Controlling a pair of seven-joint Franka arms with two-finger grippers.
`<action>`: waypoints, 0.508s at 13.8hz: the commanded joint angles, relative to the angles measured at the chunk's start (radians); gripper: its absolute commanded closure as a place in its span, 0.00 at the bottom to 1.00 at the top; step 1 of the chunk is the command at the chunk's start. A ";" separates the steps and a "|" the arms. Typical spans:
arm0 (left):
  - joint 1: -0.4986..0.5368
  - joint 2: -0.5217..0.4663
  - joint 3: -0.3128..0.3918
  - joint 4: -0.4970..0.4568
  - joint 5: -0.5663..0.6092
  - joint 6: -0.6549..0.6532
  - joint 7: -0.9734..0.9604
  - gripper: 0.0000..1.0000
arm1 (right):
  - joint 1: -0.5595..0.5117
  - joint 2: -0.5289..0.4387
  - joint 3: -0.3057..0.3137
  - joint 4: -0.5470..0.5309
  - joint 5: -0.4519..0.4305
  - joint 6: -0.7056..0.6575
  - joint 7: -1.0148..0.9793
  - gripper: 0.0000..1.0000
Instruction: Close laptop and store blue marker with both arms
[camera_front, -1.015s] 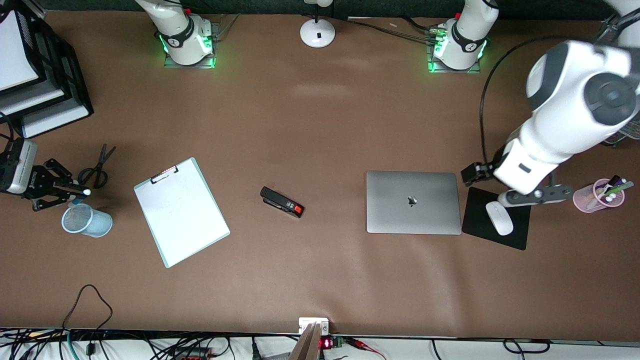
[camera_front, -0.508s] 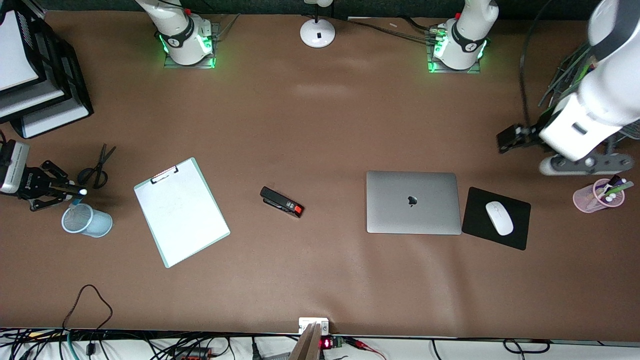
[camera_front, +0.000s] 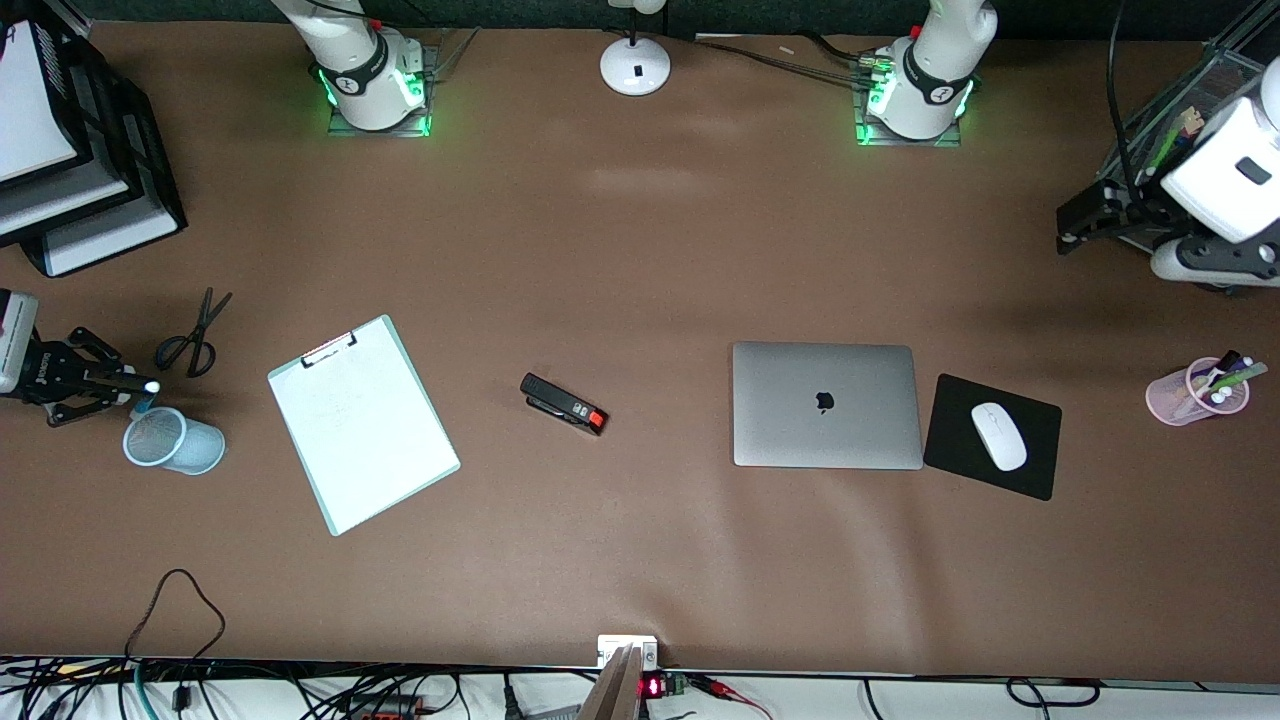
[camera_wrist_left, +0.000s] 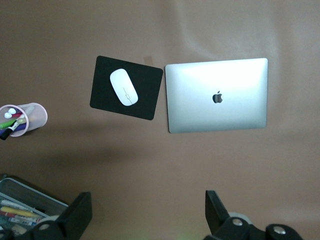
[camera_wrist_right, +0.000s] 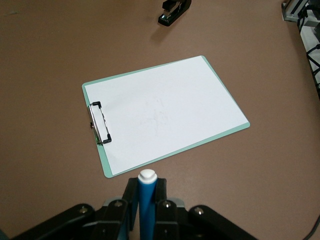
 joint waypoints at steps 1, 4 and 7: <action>0.013 -0.097 -0.002 -0.137 -0.023 0.073 0.027 0.00 | -0.024 0.032 0.013 0.045 0.033 -0.043 -0.044 0.88; 0.013 -0.128 -0.002 -0.194 -0.023 0.106 0.029 0.00 | -0.036 0.060 0.015 0.055 0.035 -0.048 -0.062 0.88; 0.011 -0.126 -0.002 -0.185 -0.021 0.099 0.026 0.00 | -0.036 0.060 0.053 0.086 0.031 -0.067 -0.081 0.88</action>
